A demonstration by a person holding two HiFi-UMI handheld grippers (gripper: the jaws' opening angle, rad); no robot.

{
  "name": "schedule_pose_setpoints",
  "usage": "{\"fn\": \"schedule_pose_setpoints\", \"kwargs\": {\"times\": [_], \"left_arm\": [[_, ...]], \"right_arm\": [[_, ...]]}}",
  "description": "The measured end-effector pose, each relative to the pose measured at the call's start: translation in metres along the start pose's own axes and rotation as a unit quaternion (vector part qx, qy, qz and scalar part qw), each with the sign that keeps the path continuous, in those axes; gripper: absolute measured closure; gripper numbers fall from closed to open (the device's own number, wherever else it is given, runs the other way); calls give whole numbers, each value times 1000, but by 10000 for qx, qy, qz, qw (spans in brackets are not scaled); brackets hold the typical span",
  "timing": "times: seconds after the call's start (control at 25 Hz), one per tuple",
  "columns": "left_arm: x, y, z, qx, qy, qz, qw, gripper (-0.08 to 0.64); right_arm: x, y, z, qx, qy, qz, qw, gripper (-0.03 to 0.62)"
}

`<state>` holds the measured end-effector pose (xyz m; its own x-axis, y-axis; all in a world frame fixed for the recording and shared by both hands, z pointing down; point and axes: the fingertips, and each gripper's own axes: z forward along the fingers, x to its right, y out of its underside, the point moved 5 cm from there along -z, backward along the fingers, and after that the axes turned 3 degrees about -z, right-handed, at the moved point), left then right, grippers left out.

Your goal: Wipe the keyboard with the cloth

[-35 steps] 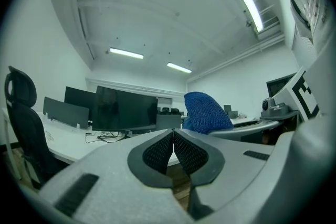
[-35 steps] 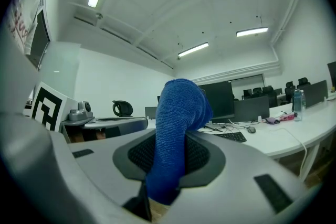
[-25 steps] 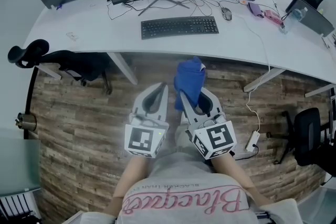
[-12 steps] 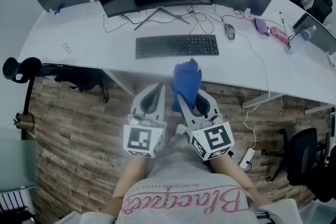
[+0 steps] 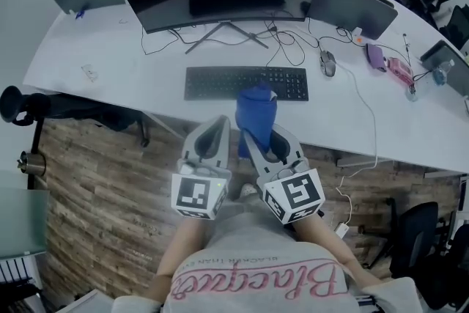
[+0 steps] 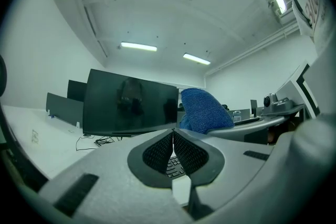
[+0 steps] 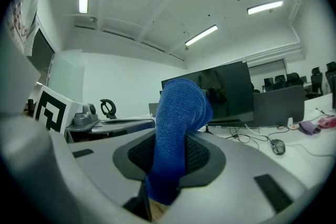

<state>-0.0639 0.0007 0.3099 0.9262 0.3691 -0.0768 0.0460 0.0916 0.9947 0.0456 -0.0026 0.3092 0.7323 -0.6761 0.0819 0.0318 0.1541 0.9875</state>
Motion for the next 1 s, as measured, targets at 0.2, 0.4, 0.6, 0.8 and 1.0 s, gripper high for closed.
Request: {"fn": "schedule_pose_setpoints", "kwargs": {"times": [0.2,0.4,0.6,0.8,1.0], "left_arm": [[-13,7,16,-125,-147,-20,9998,554],[-39,14,26,-257,-345,-173,9989,554],[-73,17,41,-244,-472,-237,9983,554],[-114,20,54,-314,-603,-335,9971,554],[-153,31,64,-541,-646,-277,9961,554]], "right_arm": [[14,4,24,-97,-147,109,9998,491],[14,6,50,-231,-354,141,9990,491],[17,6,83,-294,-407,131,9987,491],[14,6,123,-475,-594,171,9970,491],[8,19,173,-888,-792,182,9927,491]]}}
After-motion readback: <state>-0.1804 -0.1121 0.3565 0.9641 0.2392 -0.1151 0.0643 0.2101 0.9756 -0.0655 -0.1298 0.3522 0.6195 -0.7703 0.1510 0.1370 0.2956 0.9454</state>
